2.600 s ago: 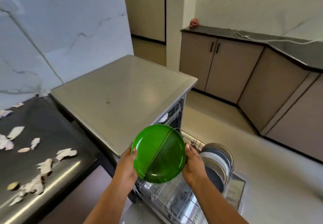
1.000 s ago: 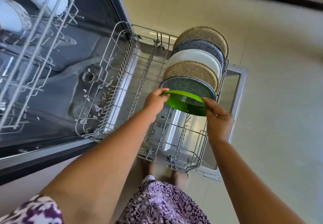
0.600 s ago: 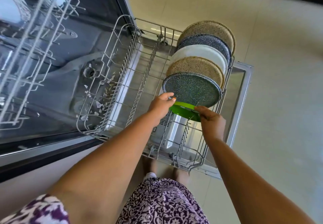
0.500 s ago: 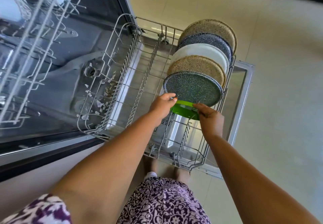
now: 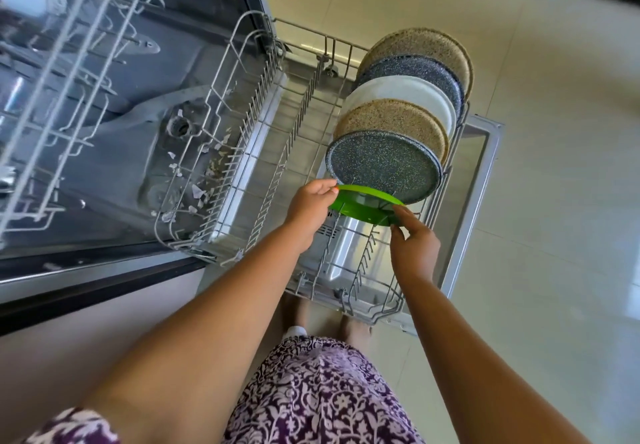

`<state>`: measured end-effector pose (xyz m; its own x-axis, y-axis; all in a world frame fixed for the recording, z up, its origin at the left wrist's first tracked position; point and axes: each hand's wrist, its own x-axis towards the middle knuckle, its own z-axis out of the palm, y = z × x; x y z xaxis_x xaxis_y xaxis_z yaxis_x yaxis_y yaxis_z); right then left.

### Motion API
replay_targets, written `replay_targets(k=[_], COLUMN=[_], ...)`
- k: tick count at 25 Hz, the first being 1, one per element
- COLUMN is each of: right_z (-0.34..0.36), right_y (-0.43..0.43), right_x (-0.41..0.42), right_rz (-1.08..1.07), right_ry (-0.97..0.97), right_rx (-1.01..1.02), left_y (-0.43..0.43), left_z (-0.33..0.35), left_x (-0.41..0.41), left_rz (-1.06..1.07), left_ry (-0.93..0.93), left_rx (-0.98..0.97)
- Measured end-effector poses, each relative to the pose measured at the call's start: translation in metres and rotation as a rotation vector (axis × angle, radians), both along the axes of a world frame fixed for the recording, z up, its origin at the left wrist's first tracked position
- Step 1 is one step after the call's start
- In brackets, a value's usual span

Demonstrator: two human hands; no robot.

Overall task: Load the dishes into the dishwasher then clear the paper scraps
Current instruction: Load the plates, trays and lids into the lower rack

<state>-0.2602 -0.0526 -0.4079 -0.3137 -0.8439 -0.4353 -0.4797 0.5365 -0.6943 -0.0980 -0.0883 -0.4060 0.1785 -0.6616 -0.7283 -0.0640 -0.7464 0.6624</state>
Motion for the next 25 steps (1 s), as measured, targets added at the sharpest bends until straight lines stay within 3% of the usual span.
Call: replay_targets(k=[9,18,25], right_z=[0.085,0.247,0.347], right_y=[0.017,0.040,0.038], right_x=[0.019,0.049,0.124], right_rz=[0.033,0.202,0.561], right_ry=[-0.035,-0.326,-0.508], right_rx=[0.017,-0.129,-0.235], left_y=[0.057,0.134,0.187], left_z=[0.085,0.246,0.356], left_x=[0.001,0.046,0.105], left_rz=[0.110,0.159,0.525], left_ry=[0.013,0.078,-0.003], left_rx=[0.002,-0.145,-0.325])
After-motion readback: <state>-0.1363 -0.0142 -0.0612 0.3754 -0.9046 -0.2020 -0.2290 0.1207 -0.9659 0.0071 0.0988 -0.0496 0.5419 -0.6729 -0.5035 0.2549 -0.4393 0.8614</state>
